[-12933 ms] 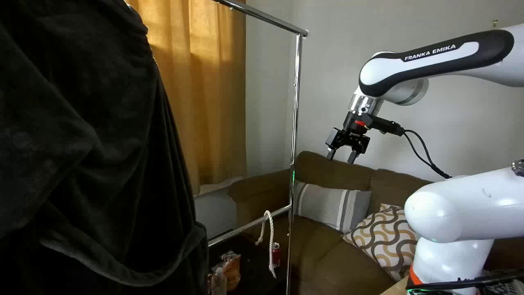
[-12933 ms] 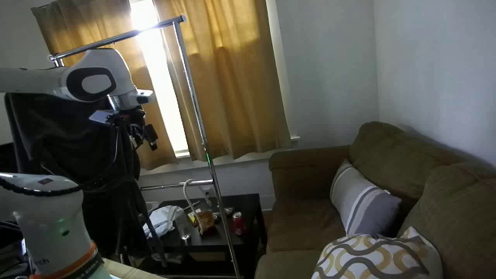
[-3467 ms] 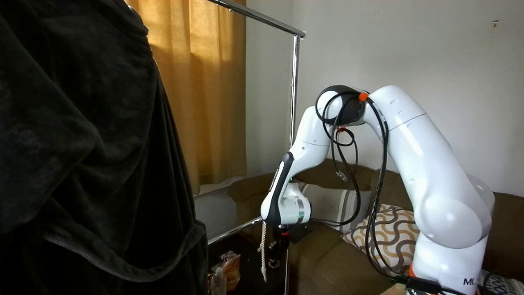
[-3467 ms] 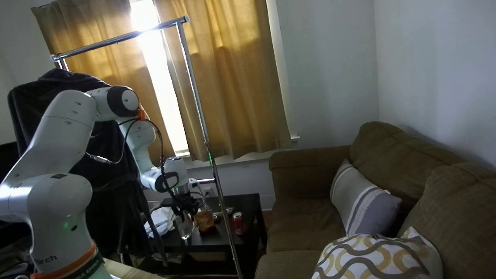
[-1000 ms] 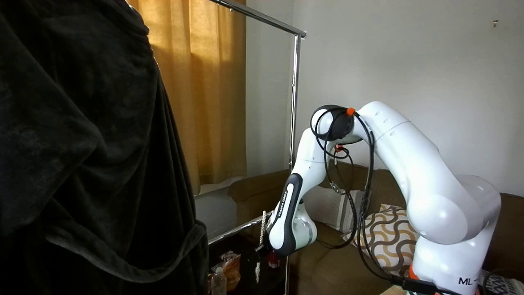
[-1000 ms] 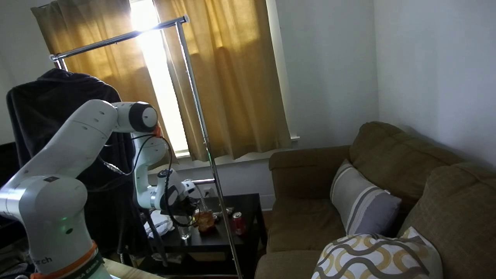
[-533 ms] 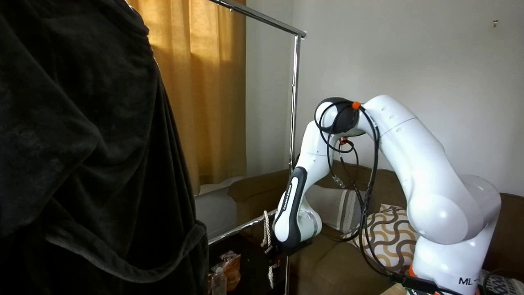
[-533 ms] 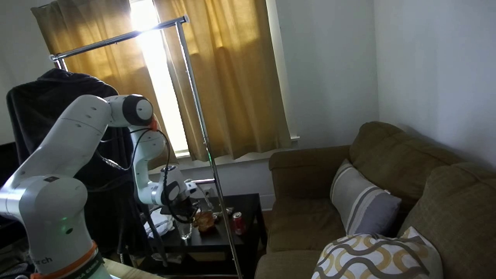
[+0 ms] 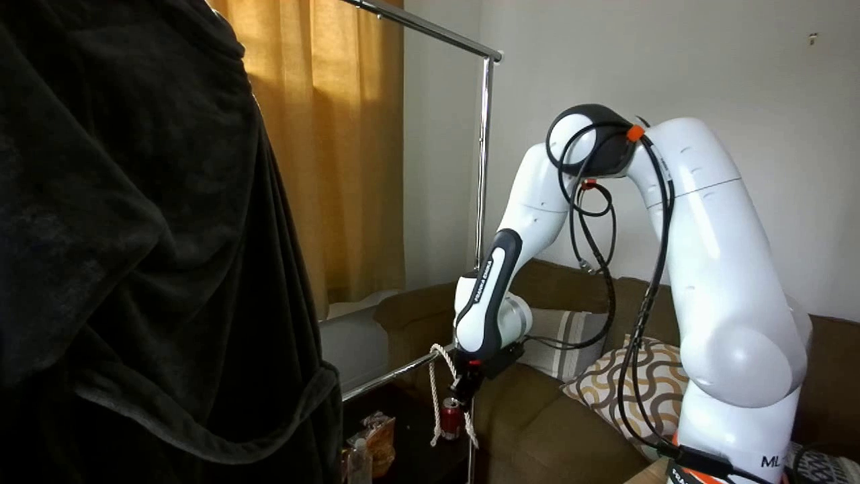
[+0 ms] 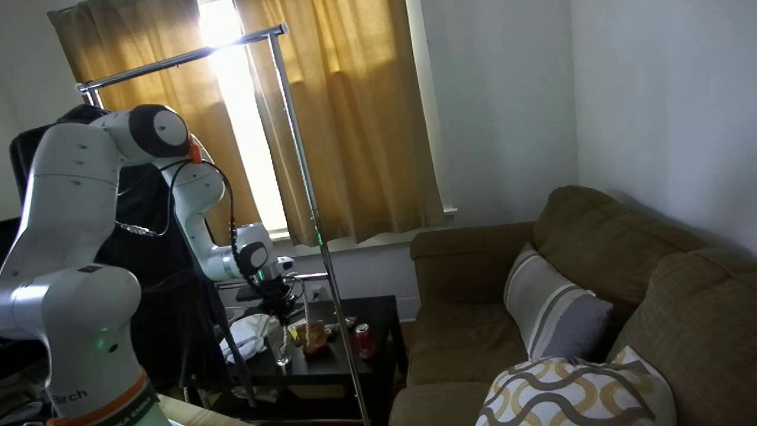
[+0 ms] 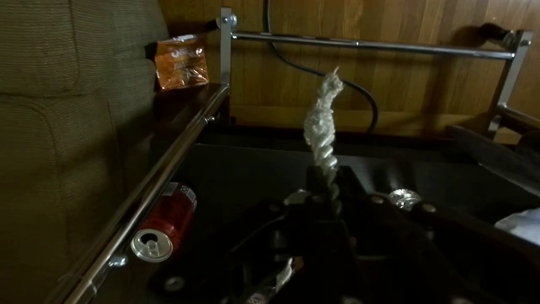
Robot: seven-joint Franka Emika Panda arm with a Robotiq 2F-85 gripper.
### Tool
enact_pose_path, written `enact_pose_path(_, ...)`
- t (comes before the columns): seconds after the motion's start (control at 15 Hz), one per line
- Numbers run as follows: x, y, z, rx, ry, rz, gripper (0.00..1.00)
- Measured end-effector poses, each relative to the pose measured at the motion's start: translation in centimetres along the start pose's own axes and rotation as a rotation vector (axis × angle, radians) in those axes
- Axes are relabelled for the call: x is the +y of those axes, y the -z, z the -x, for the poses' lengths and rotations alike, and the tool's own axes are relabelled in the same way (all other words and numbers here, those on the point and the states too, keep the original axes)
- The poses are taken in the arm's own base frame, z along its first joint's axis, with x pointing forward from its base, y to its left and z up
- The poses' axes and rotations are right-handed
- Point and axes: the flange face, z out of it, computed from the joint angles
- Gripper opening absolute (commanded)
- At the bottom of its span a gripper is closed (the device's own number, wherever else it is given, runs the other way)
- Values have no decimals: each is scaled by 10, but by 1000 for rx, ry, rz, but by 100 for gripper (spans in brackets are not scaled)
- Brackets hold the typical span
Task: Move the piece of rope to the top metal rod
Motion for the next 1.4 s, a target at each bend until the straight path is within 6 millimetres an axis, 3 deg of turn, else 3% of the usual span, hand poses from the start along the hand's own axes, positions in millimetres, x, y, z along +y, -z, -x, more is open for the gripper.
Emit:
enact_pose_path(0.53, -11, 105, -17, -4, 205, 172, 3)
enact_pose_path(1.07, -33, 182, -40, 243, 361, 336, 3)
enact_pose_path(1.4, -44, 227, -42, 400, 383, 436, 3)
